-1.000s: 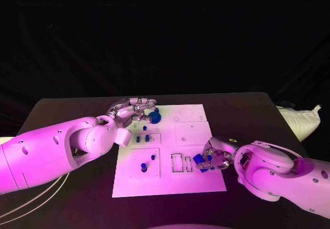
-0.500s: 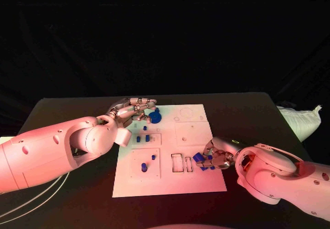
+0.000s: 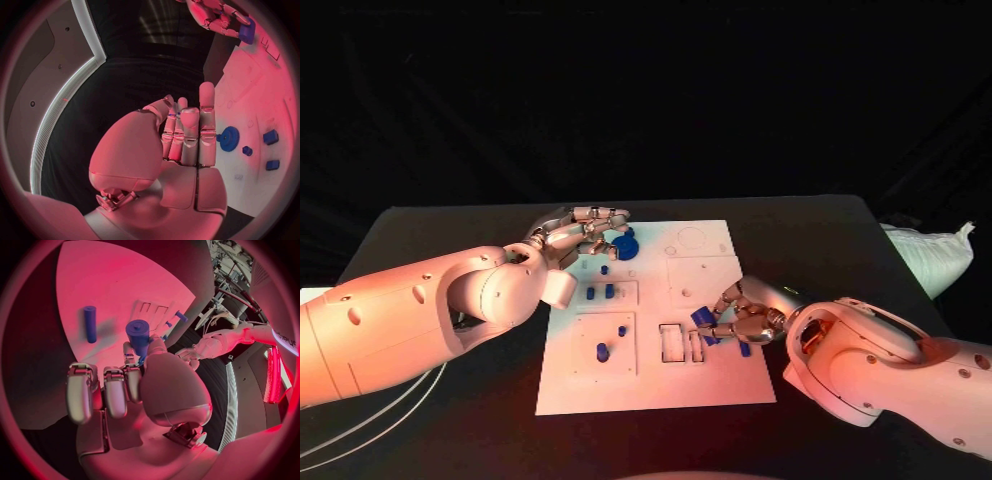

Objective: Assemble the parts on the task board

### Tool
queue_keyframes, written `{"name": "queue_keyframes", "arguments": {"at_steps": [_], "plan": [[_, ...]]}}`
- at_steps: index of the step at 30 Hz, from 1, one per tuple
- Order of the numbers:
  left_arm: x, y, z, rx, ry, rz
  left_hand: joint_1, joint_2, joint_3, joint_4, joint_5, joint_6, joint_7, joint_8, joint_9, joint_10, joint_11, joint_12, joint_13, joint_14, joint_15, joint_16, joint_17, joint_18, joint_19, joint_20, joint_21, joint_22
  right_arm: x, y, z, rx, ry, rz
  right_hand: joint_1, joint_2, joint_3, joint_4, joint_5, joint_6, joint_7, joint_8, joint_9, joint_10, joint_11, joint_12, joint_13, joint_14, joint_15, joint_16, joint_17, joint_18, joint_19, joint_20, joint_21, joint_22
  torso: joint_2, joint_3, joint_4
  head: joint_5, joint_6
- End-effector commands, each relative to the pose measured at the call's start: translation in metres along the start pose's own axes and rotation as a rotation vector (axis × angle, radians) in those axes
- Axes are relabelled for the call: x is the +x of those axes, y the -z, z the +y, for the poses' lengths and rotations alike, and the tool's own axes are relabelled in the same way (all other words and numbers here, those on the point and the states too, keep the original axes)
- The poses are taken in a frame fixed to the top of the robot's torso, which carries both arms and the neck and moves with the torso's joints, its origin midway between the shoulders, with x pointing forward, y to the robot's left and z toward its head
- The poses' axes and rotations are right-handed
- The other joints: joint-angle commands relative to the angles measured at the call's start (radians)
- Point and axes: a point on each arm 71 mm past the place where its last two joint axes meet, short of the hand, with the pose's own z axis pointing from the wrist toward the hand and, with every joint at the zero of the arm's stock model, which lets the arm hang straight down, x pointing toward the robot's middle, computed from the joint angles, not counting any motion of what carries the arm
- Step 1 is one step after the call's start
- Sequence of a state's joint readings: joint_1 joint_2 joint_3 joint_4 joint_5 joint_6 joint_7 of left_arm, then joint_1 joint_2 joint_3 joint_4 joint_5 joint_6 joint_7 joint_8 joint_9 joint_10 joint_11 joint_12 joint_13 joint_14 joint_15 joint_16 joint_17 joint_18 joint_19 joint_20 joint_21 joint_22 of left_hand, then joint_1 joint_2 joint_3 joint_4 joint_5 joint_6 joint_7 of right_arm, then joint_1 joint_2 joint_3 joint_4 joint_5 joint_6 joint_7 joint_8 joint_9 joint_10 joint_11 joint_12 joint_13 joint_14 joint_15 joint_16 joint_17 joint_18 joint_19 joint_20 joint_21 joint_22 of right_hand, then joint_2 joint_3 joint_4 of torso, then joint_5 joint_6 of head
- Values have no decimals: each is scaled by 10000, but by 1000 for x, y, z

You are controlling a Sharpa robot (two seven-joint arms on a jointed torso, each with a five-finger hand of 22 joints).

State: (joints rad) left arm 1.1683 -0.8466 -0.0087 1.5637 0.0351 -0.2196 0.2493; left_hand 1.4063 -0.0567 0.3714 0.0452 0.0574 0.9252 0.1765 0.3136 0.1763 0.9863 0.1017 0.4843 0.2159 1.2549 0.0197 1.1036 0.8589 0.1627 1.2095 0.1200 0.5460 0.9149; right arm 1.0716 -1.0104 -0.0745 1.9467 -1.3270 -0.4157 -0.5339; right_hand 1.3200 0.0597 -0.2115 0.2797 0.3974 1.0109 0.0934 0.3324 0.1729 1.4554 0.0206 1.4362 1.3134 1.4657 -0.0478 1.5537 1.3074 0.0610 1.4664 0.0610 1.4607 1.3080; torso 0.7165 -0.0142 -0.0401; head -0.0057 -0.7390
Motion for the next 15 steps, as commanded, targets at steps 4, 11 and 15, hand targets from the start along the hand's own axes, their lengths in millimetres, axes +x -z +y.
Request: {"name": "queue_keyframes", "arguments": {"at_steps": [4,11,15], "plan": [[4,-1,0,86,37,255,-125,9,-65,5,34,-59,-23,41,9,-61,-28,58,11,-85,3,-55,-13,190,-50,-3,-44,-13,10,-5,10,-139,-135,828,-91,338,-63,99,133,162,-47,56,128,72,-93,24,967,1003,-86,45,2433,-101,41,-112,45,148,3,-11,-10,33,-27],[5,-2,0,48,41,275,-125,9,-65,5,34,-59,-23,41,9,-61,-28,58,11,-85,3,-55,-13,190,-50,-3,-44,-13,22,-12,21,-223,45,1395,-244,441,-122,92,134,321,-118,117,230,73,-148,-11,954,992,-129,13,2386,-94,32,-146,30,119,2,2,-13,45,-37],[5,-3,1,21,45,293,-125,9,-65,5,34,-59,-23,41,9,-61,-28,58,11,-85,3,-55,-13,190,-50,-3,-44,-13,26,-14,23,-173,292,1518,-374,507,-173,100,133,403,-160,153,296,82,-186,-24,959,988,-162,3,2370,-90,28,-176,20,103,5,-1,-7,44,-45]]}}
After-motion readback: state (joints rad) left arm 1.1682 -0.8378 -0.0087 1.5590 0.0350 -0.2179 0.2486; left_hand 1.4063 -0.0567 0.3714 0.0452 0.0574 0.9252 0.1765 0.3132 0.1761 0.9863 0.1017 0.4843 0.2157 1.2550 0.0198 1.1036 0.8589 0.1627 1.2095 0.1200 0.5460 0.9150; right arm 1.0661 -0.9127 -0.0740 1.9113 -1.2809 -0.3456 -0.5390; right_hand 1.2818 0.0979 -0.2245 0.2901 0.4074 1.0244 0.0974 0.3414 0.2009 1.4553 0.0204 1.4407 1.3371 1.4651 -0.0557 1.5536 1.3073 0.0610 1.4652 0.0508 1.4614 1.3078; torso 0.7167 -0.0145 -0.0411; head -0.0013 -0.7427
